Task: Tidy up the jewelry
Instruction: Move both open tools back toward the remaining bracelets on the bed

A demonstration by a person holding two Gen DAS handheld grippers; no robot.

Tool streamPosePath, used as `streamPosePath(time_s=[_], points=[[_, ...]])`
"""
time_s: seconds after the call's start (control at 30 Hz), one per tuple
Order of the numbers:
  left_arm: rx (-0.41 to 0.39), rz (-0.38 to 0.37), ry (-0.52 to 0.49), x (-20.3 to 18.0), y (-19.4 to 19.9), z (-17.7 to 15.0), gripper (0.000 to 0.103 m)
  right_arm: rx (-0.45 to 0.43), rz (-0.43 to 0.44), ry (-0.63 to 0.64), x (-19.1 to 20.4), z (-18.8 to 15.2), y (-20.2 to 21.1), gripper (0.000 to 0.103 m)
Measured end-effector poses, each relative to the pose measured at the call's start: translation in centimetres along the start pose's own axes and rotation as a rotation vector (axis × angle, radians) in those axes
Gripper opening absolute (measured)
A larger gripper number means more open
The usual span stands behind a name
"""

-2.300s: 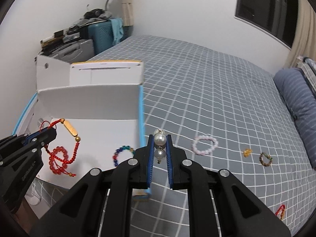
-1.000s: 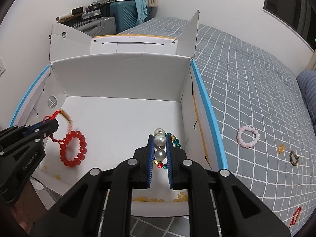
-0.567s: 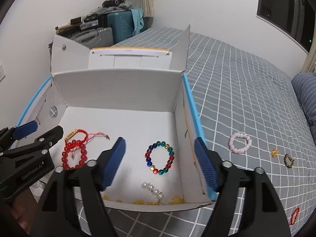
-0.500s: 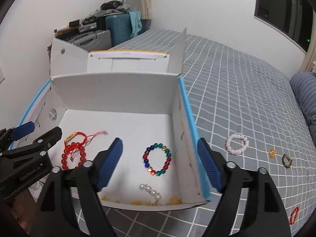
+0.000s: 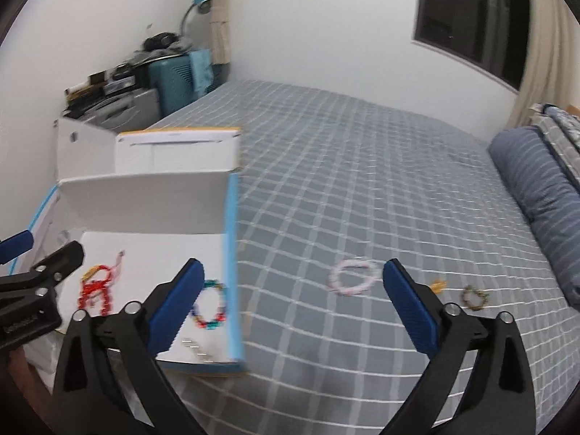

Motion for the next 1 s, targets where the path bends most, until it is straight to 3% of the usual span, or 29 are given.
streamPosePath(time_s=[0.33, 0.67, 0.93, 1.0], points=[[0.000, -0.145, -0.120, -11.3, -0.7, 1.7, 0.097, 0.005, -0.118, -0.126, -12.2, -0.1, -0.4, 0.095], [0.055, -0.164, -0.226, -22.1, -6.5, 1.9, 0.097, 0.094, -0.166, -0.211, -21.6, -1.5, -5.8, 0.095], [0.121, -0.133, -0.268, -26.6, -13.1, 2.4, 0.097, 0.208, -0.160, -0.267, -26.8, -2.6, -11.9, 0.095], [0.140, -0.133, -0.281, -27.2, -14.4, 2.1, 0.097, 0.235, -0.157, -0.278, -27.6, -3.1, -13.2, 0.090]])
Point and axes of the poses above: each gripper's, at about its wrist camera, not at the fingertips, and y roughly against the way its jaws point, x to its left, z to its top, the point moved 1 cm from there along -y, roughly the way its jaws point, and after that the axes turned 8 degrees about x, right-handed, at the moved point
